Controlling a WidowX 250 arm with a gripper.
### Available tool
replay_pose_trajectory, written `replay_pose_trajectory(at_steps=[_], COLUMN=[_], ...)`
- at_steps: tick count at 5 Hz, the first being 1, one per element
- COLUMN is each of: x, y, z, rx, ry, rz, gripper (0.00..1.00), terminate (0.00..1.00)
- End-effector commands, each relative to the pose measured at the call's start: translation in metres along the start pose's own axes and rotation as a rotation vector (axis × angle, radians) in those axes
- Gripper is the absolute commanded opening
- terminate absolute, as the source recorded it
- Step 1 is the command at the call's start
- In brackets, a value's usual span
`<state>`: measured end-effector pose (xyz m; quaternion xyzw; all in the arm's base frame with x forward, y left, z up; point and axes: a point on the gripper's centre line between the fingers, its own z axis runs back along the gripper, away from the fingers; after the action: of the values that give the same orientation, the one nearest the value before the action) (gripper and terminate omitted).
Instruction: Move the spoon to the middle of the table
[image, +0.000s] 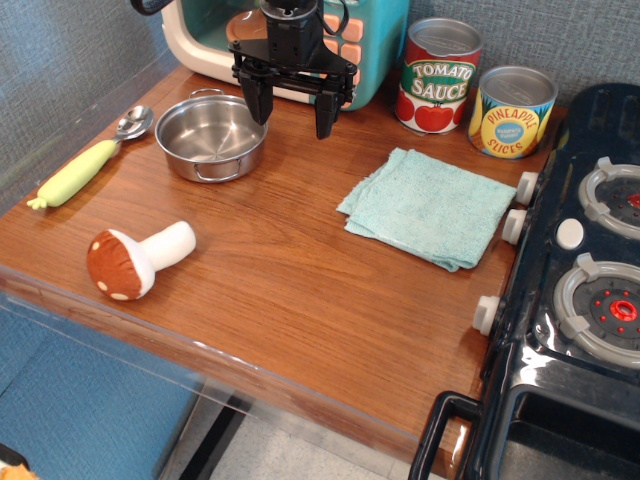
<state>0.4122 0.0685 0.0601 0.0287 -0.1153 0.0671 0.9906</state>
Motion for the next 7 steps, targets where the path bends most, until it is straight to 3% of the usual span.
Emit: replay_pose_trajectory(at_steps=[1,4,5,6,7], x=[0.0,0.027,0.01,-0.018,-0.05], y=[0.0,0.014,0.052,0.105,0.156], z=[0.0,0.056,0.063,0.043,0.02], rx=[0.0,-0.002,0.06,0.056,0.12], ry=[0.0,-0.131,-0.106,-0.01,0.093], rz=[0.0,-0.011,-0.018,0.031,0.066], gripper=[1.0,1.0,1.0,1.0,1.0], terminate=[0.0,0.0,0.0,0.0,0.0])
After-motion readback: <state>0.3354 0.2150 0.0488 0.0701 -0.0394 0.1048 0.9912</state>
